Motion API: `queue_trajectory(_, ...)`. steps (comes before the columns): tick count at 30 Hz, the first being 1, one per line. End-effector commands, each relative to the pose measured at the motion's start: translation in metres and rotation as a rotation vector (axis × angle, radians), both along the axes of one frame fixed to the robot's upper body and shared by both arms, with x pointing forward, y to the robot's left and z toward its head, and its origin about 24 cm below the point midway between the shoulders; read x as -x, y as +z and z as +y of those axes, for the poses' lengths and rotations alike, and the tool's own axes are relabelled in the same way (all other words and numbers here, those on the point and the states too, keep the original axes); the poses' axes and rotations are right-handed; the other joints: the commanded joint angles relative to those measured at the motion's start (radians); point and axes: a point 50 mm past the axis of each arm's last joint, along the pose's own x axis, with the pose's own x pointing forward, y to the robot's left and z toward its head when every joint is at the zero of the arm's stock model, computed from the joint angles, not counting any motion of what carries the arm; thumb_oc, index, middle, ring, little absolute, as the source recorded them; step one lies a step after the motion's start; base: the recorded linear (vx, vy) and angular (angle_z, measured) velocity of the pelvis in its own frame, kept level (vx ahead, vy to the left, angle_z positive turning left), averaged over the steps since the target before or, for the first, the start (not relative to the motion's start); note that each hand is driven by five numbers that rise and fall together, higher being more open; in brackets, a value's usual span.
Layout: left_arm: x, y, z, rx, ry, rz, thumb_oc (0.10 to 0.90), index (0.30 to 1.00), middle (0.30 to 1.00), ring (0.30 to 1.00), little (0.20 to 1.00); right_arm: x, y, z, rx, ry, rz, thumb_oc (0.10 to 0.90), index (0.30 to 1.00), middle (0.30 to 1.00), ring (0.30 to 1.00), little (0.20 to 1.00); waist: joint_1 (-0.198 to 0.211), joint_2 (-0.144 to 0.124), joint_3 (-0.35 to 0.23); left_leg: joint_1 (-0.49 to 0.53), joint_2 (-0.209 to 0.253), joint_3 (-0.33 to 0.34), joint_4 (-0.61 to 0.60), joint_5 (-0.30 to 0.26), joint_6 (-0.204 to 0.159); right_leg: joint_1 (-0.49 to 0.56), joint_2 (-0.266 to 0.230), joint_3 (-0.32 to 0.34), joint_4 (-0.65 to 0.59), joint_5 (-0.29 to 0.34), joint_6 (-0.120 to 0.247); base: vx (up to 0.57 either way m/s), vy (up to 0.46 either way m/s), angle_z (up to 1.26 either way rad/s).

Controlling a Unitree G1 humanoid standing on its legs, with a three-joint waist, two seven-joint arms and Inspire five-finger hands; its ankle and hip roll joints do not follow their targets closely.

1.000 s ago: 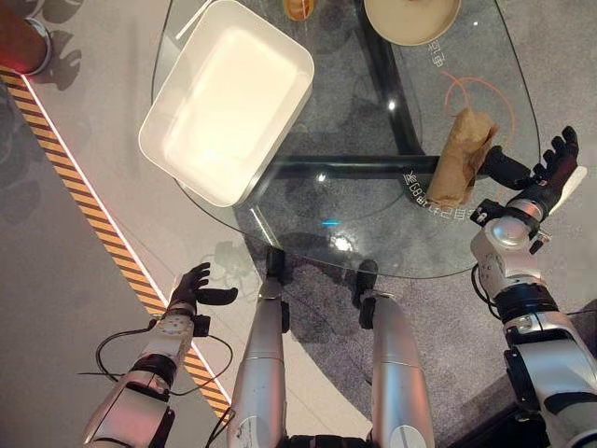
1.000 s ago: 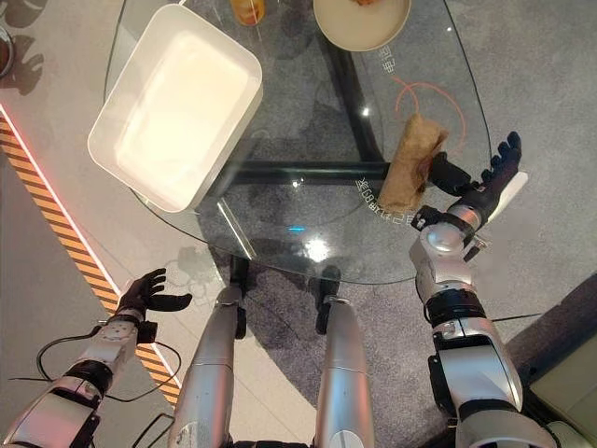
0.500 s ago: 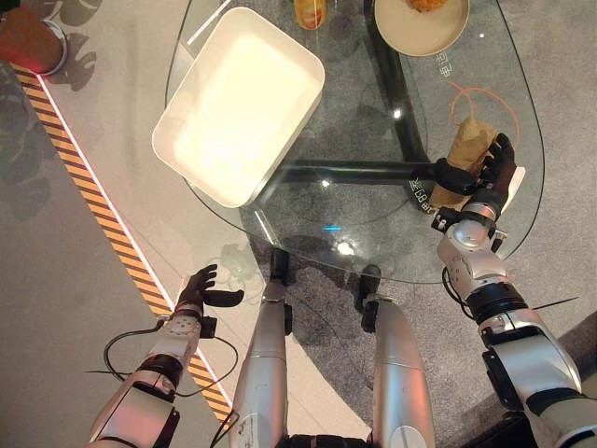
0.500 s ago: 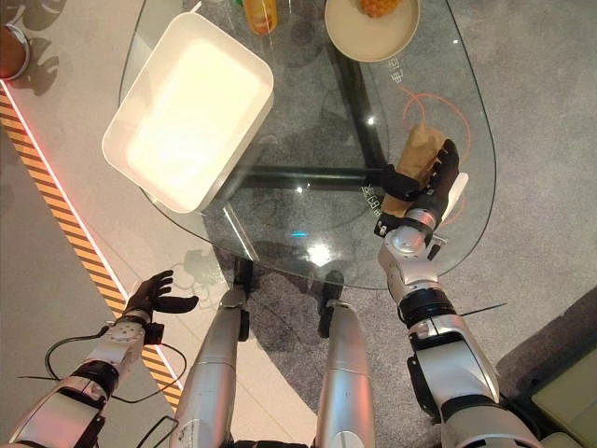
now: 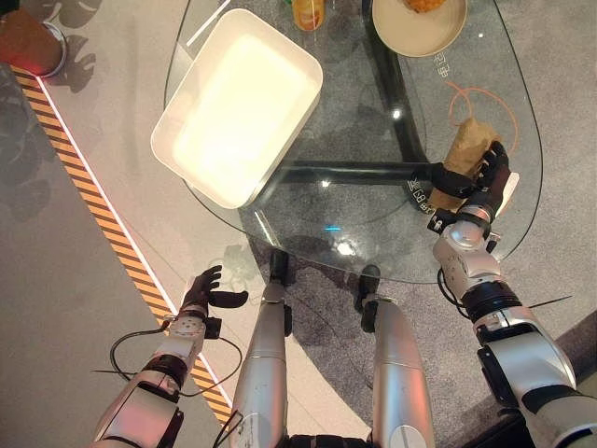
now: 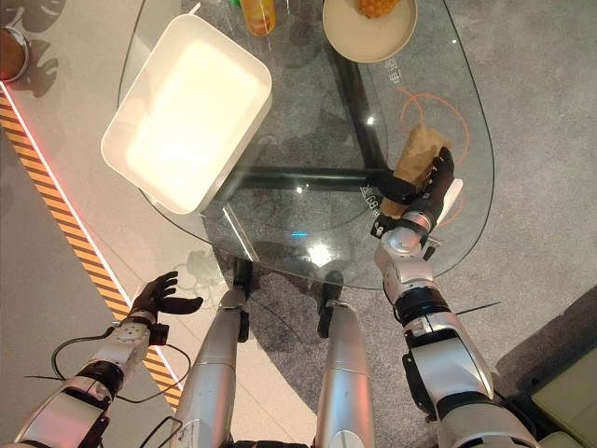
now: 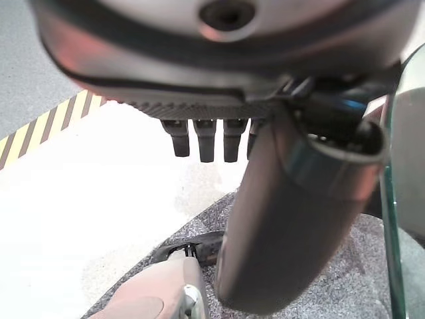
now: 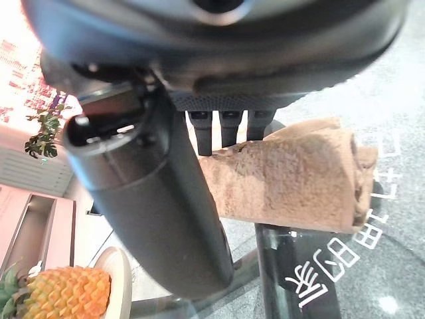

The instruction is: Wipe the table with a cloth and put it in the basket.

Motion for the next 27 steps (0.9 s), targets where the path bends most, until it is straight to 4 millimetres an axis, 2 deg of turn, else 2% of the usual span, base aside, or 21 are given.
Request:
queue_trajectory(1,0.008,-0.010,-0.002,-0.008,0.037,0.029,0.800,0.900,0.900,0.900,0.900,-0.001,0.017,0.001,0.020,-0.042,-0.069,0.800,0.900,0.900,0.900,0.900,-0.016,0.030,-0.019,0.013,-0.094,0.079,0.107,-0.133,0.088,0.053,0.066,-0.014,-0.145,0.083,-0.015,0.00,0.000,0.00)
queue_trajectory(11,0.006,-0.011,-0.011,-0.004,0.029,0.034,0.800,0.900,0.900,0.900,0.900,0.000,-0.003,-0.006,0.006,-0.079,0.022,0.800,0.900,0.900,0.900,0.900,-0.015,0.039,-0.019,0.006,-0.097,0.078,0.110,-0.132,0.093,0.042,0.068,-0.012,-0.139,0.084,-0.017,0.00,0.000,0.00)
queue_trajectory(27,0.005,-0.014,-0.016,0.002,0.014,0.046,0.800,0.900,0.900,0.900,0.900,-0.003,-0.011,-0.009,0.104,-0.114,0.127,0.800,0.900,0.900,0.900,0.900,-0.006,0.050,-0.019,0.008,-0.100,0.076,0.109,-0.128,0.094,0.038,0.070,-0.016,-0.128,0.083,-0.016,0.00,0.000,0.00)
